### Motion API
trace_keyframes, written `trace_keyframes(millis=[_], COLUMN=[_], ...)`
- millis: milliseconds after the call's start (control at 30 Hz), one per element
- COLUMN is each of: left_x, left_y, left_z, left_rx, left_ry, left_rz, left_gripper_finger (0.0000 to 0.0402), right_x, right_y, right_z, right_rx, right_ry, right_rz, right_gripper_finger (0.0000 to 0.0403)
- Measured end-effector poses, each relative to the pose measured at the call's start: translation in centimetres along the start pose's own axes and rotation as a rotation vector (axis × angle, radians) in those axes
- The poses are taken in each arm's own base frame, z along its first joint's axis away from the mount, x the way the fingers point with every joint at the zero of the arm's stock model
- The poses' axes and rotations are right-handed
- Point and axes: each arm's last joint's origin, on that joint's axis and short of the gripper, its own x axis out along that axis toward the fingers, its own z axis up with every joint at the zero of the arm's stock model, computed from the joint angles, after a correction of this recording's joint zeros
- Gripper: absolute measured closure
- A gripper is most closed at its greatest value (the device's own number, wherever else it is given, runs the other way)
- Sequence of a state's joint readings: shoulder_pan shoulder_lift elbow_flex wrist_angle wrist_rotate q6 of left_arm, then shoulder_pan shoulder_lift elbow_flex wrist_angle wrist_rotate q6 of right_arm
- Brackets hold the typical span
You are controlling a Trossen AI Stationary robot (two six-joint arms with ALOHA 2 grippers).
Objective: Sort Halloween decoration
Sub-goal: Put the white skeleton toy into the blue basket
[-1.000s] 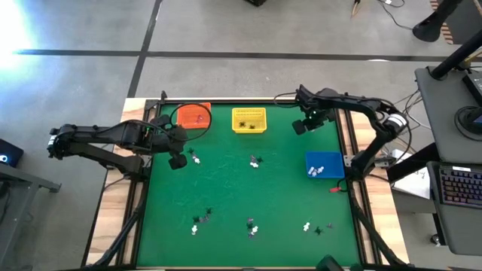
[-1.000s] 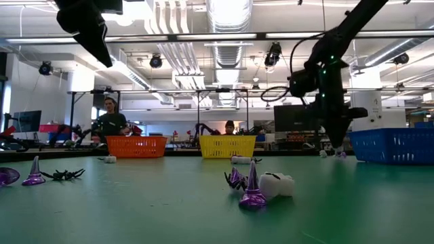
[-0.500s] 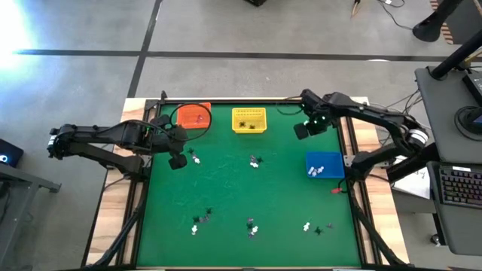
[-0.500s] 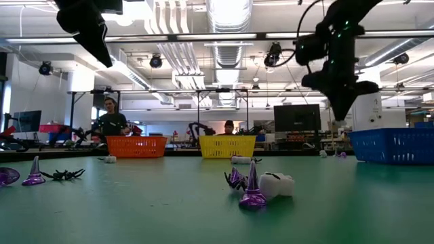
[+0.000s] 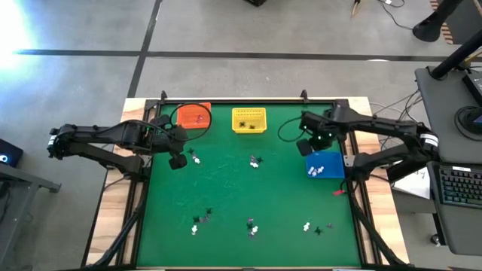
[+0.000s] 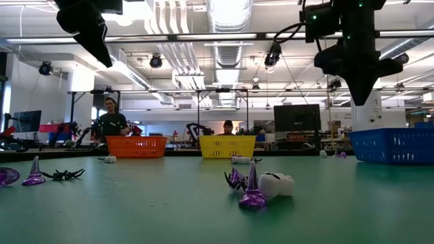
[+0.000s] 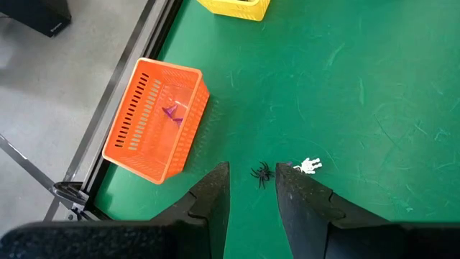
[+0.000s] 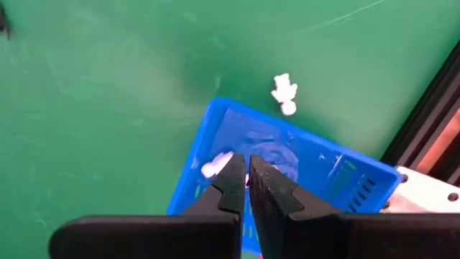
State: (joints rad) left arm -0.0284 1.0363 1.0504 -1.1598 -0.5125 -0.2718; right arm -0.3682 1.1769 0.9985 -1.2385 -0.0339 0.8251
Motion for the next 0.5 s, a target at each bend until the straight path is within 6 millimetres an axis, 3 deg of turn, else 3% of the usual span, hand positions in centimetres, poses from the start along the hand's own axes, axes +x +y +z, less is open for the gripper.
trace_keyframes(millis=[167,500], left_x=[0.00,0.00], left_y=[0.00,-0.09], left_z=[0.00,-0.03], left_rx=[0.000,0.000], left_ry=[0.000,0.009], left_rz=[0.000,-0.031], left_gripper_finger=[0.0306,0.0306], right_x=[0.08,0.04], right_y=[0.58,-0.06], right_z=[-0.61,0.22], right_rx=[-0.035,-0.014], right_ry=[-0.035,-0.142], right_rz=[-0.037,-0.130], right_gripper_finger=[0.0390,0.0390])
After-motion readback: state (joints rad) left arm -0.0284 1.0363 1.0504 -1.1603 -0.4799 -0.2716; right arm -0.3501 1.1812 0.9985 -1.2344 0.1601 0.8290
